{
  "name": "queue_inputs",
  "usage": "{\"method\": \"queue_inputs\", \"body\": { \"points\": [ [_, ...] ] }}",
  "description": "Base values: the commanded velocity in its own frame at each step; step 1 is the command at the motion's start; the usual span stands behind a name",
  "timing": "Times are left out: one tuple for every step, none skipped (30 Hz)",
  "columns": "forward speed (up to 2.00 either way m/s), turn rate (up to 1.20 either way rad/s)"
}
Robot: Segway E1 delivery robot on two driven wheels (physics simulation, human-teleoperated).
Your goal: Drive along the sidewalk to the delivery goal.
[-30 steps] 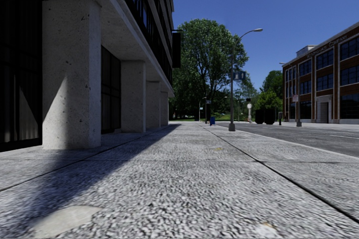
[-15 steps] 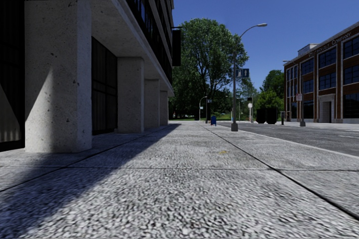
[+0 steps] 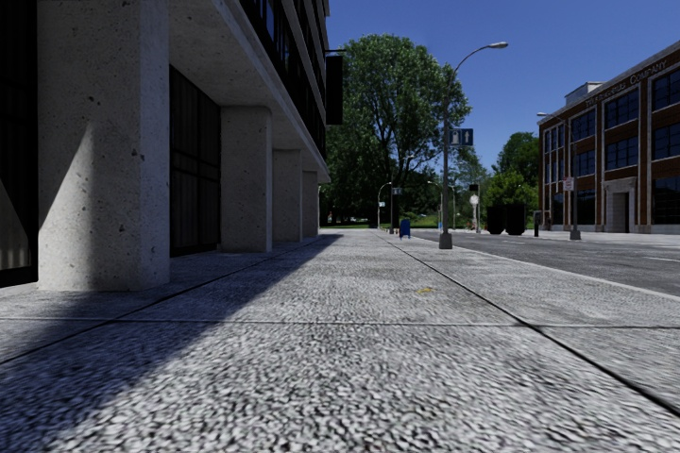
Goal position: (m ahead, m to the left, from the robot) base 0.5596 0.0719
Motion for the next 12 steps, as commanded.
{"method": "queue_inputs", "body": {
  "points": [
    [0.00,0.00],
    [0.00,0.00],
    [0.00,0.00],
    [0.00,0.00],
    [0.00,0.00],
    [0.00,0.00],
    [0.00,0.00],
    [0.00,0.00],
    [0.00,0.00],
    [0.00,0.00],
    [0.00,0.00],
    [0.00,0.00]
  ]
}}
